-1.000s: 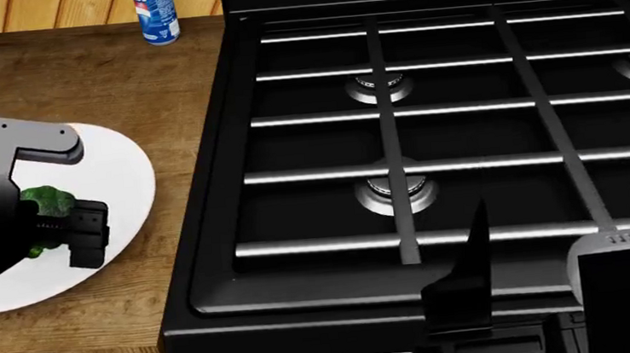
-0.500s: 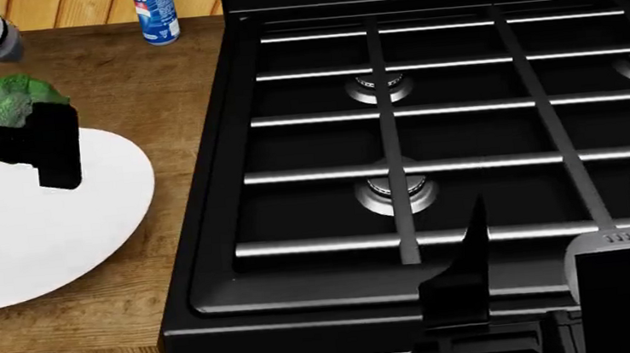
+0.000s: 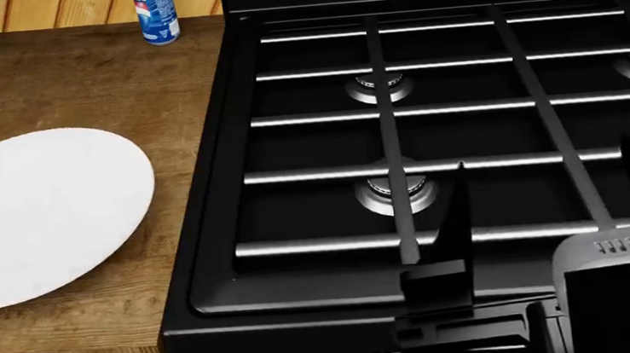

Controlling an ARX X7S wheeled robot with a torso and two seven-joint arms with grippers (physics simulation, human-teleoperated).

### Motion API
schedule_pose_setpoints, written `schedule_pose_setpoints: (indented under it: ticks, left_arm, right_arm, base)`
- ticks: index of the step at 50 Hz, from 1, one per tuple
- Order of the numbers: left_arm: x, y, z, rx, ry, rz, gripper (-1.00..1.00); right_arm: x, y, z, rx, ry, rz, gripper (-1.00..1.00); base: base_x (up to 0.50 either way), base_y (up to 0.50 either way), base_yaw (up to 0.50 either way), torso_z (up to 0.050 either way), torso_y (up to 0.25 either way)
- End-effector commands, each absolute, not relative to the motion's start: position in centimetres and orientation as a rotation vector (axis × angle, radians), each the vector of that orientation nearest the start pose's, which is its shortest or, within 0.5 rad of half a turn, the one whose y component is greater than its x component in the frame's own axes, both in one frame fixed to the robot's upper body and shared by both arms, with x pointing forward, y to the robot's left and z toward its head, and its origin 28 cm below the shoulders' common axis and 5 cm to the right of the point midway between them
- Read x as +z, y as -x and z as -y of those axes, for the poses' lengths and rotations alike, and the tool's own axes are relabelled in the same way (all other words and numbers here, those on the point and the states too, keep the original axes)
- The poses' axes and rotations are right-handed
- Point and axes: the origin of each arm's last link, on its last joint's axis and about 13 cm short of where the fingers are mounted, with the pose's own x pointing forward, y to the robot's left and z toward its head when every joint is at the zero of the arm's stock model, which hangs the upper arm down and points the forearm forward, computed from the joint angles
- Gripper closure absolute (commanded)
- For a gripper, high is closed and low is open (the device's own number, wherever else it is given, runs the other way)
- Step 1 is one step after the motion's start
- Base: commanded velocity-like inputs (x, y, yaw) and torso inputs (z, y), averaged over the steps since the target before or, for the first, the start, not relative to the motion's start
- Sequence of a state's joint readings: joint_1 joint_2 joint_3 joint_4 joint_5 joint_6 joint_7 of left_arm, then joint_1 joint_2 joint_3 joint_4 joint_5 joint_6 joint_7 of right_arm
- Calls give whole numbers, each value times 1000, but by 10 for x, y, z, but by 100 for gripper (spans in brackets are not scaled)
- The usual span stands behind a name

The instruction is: Pick the broccoli from the counter and place it in the microwave.

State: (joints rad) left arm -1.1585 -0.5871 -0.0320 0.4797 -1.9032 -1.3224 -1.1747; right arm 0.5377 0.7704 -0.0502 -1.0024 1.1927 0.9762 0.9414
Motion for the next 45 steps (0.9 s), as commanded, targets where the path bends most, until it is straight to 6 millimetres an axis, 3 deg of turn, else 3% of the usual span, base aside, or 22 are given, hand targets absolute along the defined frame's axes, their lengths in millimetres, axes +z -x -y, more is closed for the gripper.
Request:
schedule_pose_setpoints:
  ticks: [1,18,45]
  left_arm:
    - [311,-173,-244,-179,74,79,100]
    - [305,-176,-246,-166,92,61,100]
    - [302,-178,-248,-158,100,41,100]
  right_arm:
    - [231,-168,124,-15,207,263,-100]
    - [229,-170,125,-14,155,244,-100]
    - [228,-169,124,-16,128,232,-100]
  base:
    - [0,0,0,0,0]
    - [-245,0,0,0,0]
    - [0,-498,0,0,0]
